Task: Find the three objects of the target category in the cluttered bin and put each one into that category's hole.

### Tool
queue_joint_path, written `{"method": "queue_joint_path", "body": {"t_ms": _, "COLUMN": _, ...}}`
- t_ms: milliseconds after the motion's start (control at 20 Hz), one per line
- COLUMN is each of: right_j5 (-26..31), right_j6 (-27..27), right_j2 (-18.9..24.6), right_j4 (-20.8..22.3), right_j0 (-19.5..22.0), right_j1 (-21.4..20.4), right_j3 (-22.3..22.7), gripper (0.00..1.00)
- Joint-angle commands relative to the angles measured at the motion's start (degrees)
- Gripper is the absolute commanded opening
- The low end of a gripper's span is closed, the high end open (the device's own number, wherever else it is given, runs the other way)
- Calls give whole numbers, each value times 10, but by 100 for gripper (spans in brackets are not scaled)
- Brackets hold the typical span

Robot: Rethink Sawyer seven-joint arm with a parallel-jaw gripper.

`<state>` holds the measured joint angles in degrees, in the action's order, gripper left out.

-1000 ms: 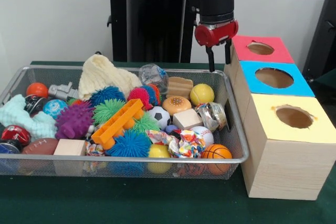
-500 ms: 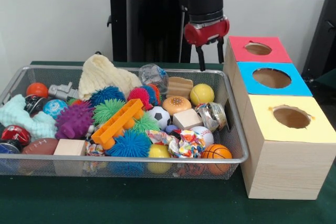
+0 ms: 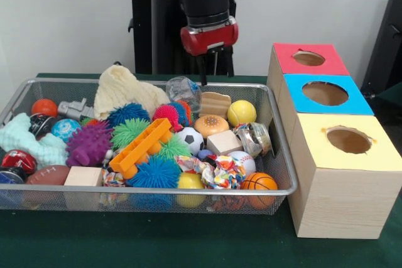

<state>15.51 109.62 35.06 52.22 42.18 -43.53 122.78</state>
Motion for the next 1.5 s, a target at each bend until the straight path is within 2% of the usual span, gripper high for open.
{"method": "queue_joint_path", "body": {"t_ms": 50, "right_j5": 99, "right_j6": -148, "right_j2": 74, "right_j4": -10, "right_j0": 45, "right_j1": 10, "right_j3": -46, "gripper": 100}}
{"method": "queue_joint_path", "body": {"t_ms": 400, "right_j5": 91, "right_j6": -115, "right_j2": 76, "right_j4": 16, "right_j0": 40, "right_j1": 1, "right_j3": -37, "gripper": 100}}
{"method": "queue_joint_path", "body": {"t_ms": 650, "right_j5": 53, "right_j6": -55, "right_j2": 43, "right_j4": 49, "right_j0": 0, "right_j1": -8, "right_j3": -23, "gripper": 100}}
{"method": "queue_joint_path", "body": {"t_ms": 850, "right_j5": 34, "right_j6": -23, "right_j2": 20, "right_j4": 68, "right_j0": -35, "right_j1": 14, "right_j3": -30, "gripper": 100}}
{"method": "queue_joint_path", "body": {"t_ms": 950, "right_j5": 35, "right_j6": -38, "right_j2": 27, "right_j4": 69, "right_j0": -24, "right_j1": 30, "right_j3": -37, "gripper": 100}}
{"method": "queue_joint_path", "body": {"t_ms": 1200, "right_j5": 61, "right_j6": -110, "right_j2": 68, "right_j4": 49, "right_j0": 39, "right_j1": 46, "right_j3": -35, "gripper": 100}}
{"method": "queue_joint_path", "body": {"t_ms": 1500, "right_j5": 88, "right_j6": -150, "right_j2": 98, "right_j4": 44, "right_j0": 82, "right_j1": 58, "right_j3": -40, "gripper": 100}}
